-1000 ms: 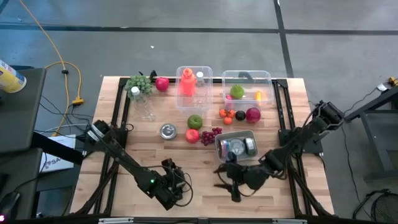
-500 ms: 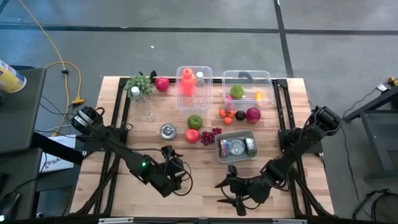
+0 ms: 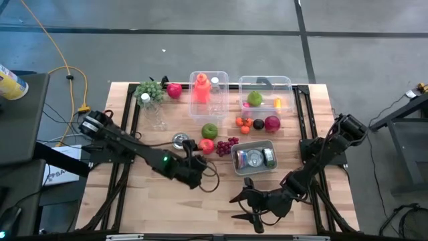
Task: Pick & Place Food Item
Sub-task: Put the bottom red apple into the right transparent bin
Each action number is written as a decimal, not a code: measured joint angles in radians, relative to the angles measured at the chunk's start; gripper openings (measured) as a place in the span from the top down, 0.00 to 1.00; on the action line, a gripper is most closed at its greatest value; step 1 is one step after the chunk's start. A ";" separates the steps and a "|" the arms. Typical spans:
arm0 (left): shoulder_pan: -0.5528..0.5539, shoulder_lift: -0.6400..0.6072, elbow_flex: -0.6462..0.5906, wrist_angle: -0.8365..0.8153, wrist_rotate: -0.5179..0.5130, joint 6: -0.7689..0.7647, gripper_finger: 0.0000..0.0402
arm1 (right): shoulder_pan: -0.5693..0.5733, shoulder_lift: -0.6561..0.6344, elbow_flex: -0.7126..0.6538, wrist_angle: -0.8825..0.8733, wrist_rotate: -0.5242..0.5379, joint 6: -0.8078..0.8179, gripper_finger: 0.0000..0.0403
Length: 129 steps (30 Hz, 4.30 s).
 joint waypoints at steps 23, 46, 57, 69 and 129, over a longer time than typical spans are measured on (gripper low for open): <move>0.040 0.000 0.000 0.123 0.066 -0.237 0.15 | 0.046 0.000 0.000 -0.033 -0.003 -0.068 0.42; 0.039 0.001 0.001 0.244 0.048 0.023 0.15 | 0.044 0.000 0.000 -0.049 -0.003 -0.095 0.42; -0.019 0.001 0.001 0.242 -0.125 0.055 0.04 | 0.044 0.000 0.000 -0.049 -0.003 -0.048 0.42; -0.036 0.001 0.001 0.231 -0.132 0.046 0.02 | 0.046 0.000 0.000 -0.049 -0.003 -0.018 0.42; 0.209 0.141 0.001 0.033 0.057 -0.648 0.13 | 0.045 0.042 0.000 -0.047 -0.001 -0.002 0.42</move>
